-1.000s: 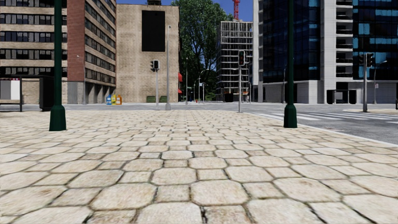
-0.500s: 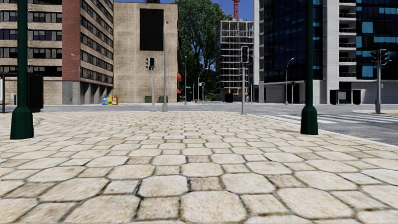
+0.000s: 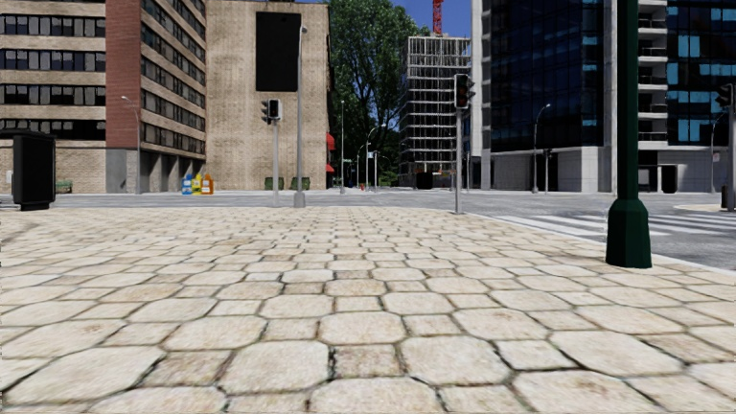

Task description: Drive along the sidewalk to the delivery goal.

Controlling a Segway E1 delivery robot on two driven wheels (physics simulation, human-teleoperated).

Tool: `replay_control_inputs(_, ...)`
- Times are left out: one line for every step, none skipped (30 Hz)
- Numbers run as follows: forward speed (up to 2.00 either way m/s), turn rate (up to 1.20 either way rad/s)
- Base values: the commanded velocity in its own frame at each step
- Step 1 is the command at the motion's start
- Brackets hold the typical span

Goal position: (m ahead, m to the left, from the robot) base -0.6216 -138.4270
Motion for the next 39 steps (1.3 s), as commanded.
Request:
replay_control_inputs(2.00, 0.00)
replay_control_inputs(2.00, 0.00)
replay_control_inputs(2.00, 0.00)
replay_control_inputs(2.00, 0.00)
replay_control_inputs(2.00, 0.00)
replay_control_inputs(2.00, 0.00)
replay_control_inputs(2.00, 0.00)
replay_control_inputs(2.00, 0.00)
replay_control_inputs(2.00, 0.00)
replay_control_inputs(2.00, 0.00)
replay_control_inputs(2.00, 0.00)
replay_control_inputs(2.00, 0.00)
replay_control_inputs(2.00, 0.00)
replay_control_inputs(2.00, 0.00)
replay_control_inputs(2.00, 0.00)
replay_control_inputs(2.00, 0.00)
replay_control_inputs(2.00, 0.00)
replay_control_inputs(2.00, 0.00)
replay_control_inputs(2.00, 0.00)
replay_control_inputs(2.00, 0.00)
replay_control_inputs(2.00, 0.00)
replay_control_inputs(2.00, 0.00)
replay_control_inputs(2.00, 0.00)
replay_control_inputs(2.00, 0.00)
replay_control_inputs(2.00, 0.00)
replay_control_inputs(2.00, 0.00)
replay_control_inputs(2.00, 0.00)
replay_control_inputs(2.00, 0.00)
replay_control_inputs(2.00, 0.00)
replay_control_inputs(2.00, 0.00)
replay_control_inputs(2.00, 0.00)
replay_control_inputs(2.00, 0.00)
replay_control_inputs(2.00, 0.00)
replay_control_inputs(2.00, 0.00)
replay_control_inputs(2.00, 0.00)
replay_control_inputs(2.00, -0.11)
replay_control_inputs(2.00, -0.29)
replay_control_inputs(2.00, -0.42)
replay_control_inputs(2.00, -0.49)
